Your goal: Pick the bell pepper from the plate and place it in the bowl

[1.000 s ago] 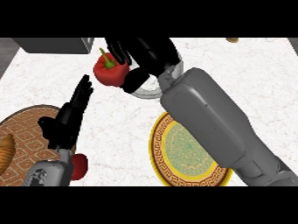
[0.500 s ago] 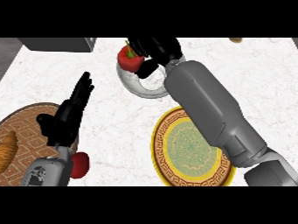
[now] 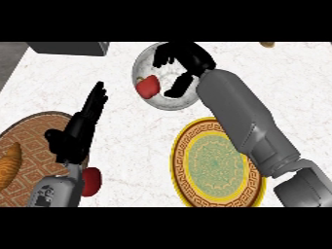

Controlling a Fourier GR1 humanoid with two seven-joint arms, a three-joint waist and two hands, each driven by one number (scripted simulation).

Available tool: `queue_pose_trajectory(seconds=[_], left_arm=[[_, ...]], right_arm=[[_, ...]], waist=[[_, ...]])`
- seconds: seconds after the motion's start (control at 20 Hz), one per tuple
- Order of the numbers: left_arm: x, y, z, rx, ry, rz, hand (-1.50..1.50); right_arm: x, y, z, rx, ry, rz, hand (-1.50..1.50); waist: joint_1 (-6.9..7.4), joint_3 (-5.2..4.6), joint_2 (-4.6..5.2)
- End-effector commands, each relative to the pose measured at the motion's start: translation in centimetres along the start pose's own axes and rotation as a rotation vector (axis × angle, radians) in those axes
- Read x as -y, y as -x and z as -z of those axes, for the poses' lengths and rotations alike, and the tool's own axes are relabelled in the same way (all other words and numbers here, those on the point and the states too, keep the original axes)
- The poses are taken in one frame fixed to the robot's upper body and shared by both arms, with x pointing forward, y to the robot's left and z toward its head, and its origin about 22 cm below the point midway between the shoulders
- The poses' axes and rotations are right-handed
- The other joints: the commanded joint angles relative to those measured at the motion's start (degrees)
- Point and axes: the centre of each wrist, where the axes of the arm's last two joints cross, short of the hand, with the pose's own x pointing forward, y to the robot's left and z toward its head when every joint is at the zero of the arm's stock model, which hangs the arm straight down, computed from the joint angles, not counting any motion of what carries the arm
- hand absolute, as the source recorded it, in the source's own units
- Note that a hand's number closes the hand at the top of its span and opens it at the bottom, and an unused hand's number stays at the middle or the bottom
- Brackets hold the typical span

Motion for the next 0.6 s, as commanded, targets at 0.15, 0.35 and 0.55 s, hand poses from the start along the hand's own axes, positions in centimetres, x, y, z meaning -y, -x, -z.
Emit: queue_pose_trajectory(seconds=[0.15,0.35,0.55], left_arm=[[-0.1,-0.1,-0.8,0.001,0.011,0.011,0.0],[-1.2,0.0,0.3,-0.013,-0.022,0.005,0.0],[-0.1,-0.3,0.4,-0.007,-0.009,-0.001,0.0]], right_arm=[[0.4,1.8,-0.7,0.134,0.064,0.216,-1.5],[2.3,1.7,-0.6,0.192,0.187,0.312,-1.5],[3.3,1.1,-0.1,0.149,0.215,0.424,-1.5]], waist=[[0.21,0.06,-0.17],[-0.97,0.03,-0.41],[-1.29,0.02,-0.64]])
